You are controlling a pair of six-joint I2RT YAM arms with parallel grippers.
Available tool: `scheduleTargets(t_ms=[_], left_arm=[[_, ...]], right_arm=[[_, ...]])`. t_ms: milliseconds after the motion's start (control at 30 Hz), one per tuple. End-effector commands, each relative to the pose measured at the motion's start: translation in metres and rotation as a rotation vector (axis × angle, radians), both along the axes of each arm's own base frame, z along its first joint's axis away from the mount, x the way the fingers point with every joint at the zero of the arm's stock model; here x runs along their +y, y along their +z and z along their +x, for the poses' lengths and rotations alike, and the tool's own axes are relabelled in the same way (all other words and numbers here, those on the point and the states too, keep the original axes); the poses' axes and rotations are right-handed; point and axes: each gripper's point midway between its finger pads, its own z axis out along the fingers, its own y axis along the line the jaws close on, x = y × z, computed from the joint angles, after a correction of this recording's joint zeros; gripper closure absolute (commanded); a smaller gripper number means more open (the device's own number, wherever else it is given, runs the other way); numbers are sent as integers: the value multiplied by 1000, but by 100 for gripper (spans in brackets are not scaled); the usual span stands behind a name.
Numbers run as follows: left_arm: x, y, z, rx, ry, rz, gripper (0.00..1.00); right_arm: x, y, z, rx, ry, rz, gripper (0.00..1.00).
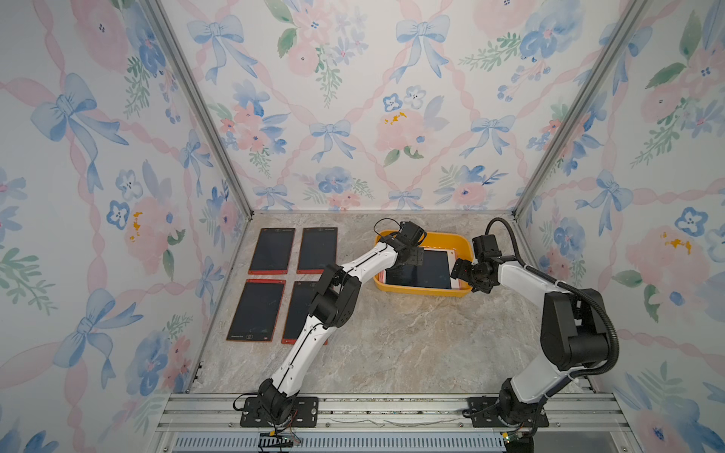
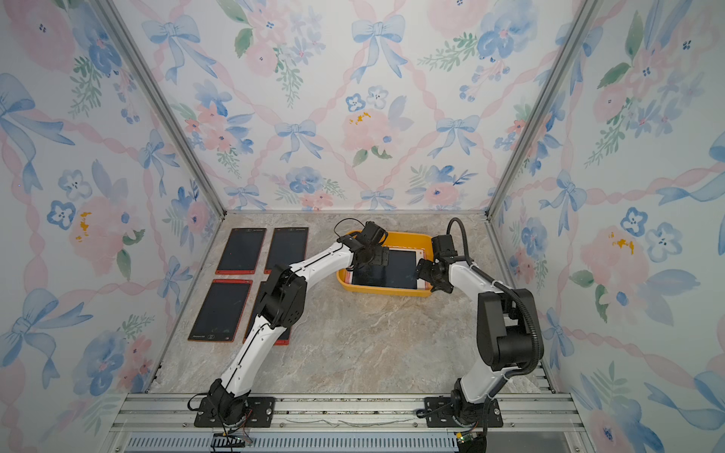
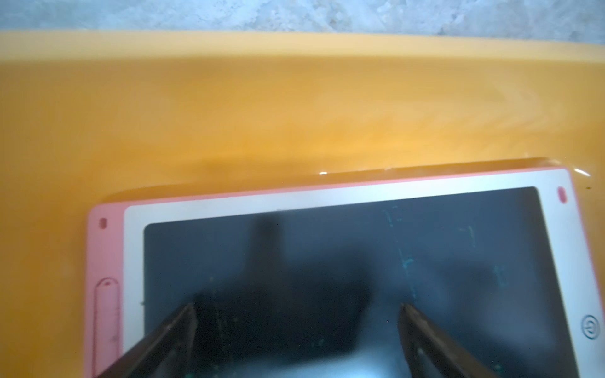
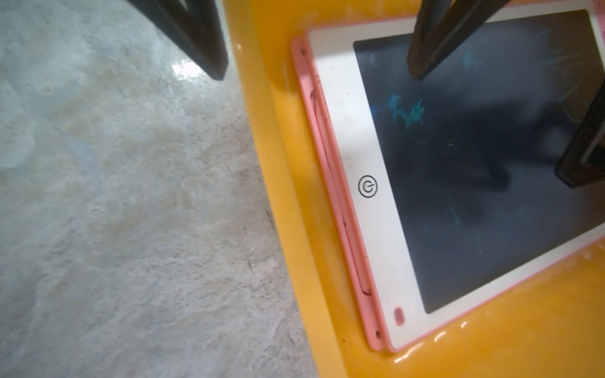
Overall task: Take out the writing tablet from the storage box
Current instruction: Move the storage box to the center of the board.
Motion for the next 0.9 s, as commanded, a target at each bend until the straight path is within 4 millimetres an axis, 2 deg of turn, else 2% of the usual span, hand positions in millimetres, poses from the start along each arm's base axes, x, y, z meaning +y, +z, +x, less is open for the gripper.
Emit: scheduleTargets(t_ms=[0, 133, 267, 333, 433, 567, 700, 867], left_arm=[[-11, -30, -17, 101, -35, -19, 2], [5, -12, -8, 24, 5, 46, 2], [36, 13, 0, -79, 69, 176, 2], [51, 18, 0, -90, 99, 222, 2], [69, 11, -5, -58, 138, 250, 2], [76, 5, -8, -37, 151, 263, 2], [79, 2, -6, -34, 153, 305, 2], [66, -23, -13, 36, 117, 262, 2]], right_arm=[[13, 11, 6, -47, 39, 36, 10], [13, 11, 6, -42, 39, 23, 10], [4, 9, 4, -28, 28, -31, 9], [-3, 11, 4, -28, 22, -70, 9], [-13, 17, 5, -37, 9, -131, 7], [-20, 15, 8, -36, 2, -161, 5], [-10, 1, 11, -17, 14, -125, 5], [17, -3, 22, -53, 50, 10, 6]])
